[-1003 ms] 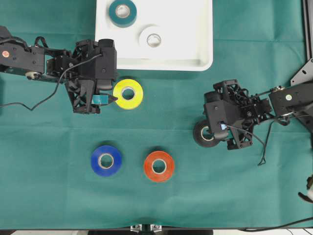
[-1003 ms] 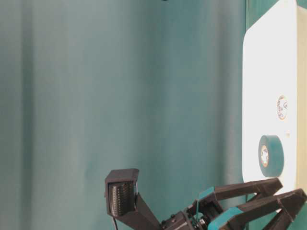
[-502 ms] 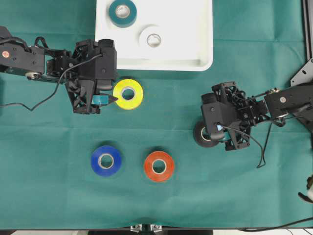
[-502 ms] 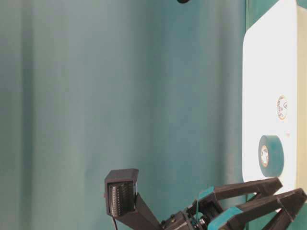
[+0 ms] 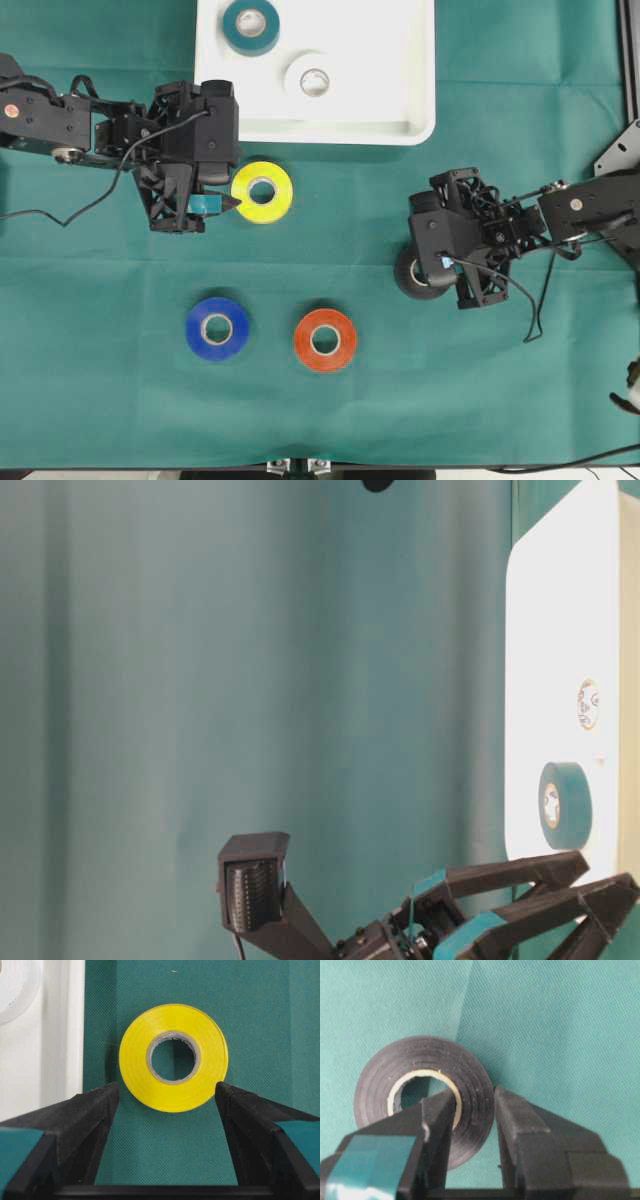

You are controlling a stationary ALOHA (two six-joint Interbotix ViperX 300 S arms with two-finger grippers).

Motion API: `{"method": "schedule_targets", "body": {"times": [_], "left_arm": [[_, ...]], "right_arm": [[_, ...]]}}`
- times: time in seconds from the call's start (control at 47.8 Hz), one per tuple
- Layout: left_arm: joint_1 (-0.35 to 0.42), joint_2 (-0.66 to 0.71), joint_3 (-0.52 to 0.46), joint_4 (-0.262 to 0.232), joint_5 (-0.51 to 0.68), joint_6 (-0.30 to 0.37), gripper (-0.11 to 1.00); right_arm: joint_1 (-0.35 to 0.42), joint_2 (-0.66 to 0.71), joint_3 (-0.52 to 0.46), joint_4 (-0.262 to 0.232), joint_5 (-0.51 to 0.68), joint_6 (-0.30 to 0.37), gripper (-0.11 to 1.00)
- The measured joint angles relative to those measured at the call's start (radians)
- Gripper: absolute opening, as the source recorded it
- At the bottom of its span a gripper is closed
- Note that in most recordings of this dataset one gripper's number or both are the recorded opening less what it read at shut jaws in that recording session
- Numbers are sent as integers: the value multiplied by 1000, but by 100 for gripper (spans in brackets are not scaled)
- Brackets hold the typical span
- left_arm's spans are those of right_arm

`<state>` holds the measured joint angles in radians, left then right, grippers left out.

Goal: Put the tape alternately from left to right into the white case.
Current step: 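Move the right gripper down into the black tape roll's hole, then grip the black roll and carry it into the tray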

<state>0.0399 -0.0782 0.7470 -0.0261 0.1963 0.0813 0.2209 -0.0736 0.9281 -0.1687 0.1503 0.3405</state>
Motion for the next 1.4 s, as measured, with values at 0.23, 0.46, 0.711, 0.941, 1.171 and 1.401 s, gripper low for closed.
{"method": "schedule_targets", "body": {"times": [0.23, 0.46, 0.711, 0.941, 1.171, 1.401], "left_arm": [[0, 0, 0, 0, -2, 2, 92], [0, 0, 2, 0, -2, 2, 92], [0, 0, 2, 0, -2, 2, 92], [-2, 0, 2, 0, -2, 2, 92], [-2, 0, 2, 2, -2, 2, 92], [-5, 0, 2, 0, -2, 2, 92]], "right_arm": [[2, -5, -21, 0, 9, 2, 23], [2, -77, -55, -2, 64, 2, 23], [-25, -127, -75, -31, 87, 0, 23], [-83, -127, -75, -55, 89, 0, 23], [-172, -127, -75, -101, 89, 0, 23], [-245, -127, -86, -138, 87, 0, 23]]}}
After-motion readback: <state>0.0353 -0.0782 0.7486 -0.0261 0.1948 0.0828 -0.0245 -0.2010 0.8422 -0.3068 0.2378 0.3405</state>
